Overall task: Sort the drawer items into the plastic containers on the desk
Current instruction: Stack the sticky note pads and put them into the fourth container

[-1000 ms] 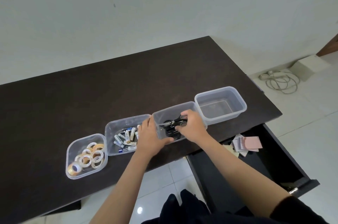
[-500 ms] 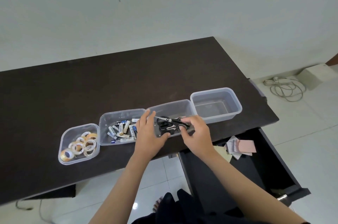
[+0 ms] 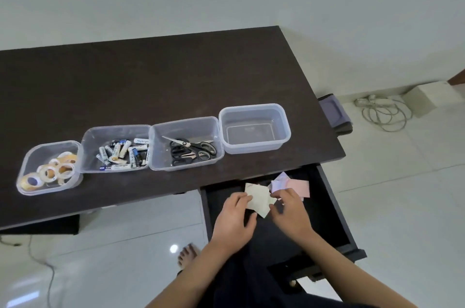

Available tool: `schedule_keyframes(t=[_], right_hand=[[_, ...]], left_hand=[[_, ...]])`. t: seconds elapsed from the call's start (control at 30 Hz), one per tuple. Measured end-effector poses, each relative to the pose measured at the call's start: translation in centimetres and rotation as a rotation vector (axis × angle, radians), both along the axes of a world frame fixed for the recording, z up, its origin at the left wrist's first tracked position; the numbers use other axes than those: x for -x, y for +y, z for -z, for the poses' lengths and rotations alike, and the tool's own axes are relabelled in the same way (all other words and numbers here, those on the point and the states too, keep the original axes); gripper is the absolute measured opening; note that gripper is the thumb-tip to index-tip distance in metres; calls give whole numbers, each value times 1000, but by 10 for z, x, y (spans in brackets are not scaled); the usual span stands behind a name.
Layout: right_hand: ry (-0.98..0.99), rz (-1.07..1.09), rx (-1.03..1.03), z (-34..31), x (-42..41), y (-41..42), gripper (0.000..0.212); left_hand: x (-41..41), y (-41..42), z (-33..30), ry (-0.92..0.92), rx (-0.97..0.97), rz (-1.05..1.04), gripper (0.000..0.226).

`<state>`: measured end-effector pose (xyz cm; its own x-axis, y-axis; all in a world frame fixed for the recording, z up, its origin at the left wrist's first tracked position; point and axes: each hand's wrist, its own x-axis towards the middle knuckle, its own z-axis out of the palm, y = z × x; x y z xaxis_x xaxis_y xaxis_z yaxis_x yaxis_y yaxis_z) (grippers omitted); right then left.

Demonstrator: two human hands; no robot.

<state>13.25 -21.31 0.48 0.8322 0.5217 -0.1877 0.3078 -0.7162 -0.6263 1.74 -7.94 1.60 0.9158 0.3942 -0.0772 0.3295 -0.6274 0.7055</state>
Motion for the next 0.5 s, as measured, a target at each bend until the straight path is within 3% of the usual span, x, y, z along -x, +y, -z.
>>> schedule_keyframes(t=[0.23, 0.37, 0.5], right_hand=[[79, -87, 170, 25, -39, -39, 39], [26, -110, 199, 36, -68, -38, 45], [-12, -297, 387, 46, -96, -26, 62]], left_hand=[[-38, -28, 48, 406, -1, -43, 63], [-65, -35, 68, 551, -18, -158, 77], [-85, -44, 86, 619, 37, -298, 101]])
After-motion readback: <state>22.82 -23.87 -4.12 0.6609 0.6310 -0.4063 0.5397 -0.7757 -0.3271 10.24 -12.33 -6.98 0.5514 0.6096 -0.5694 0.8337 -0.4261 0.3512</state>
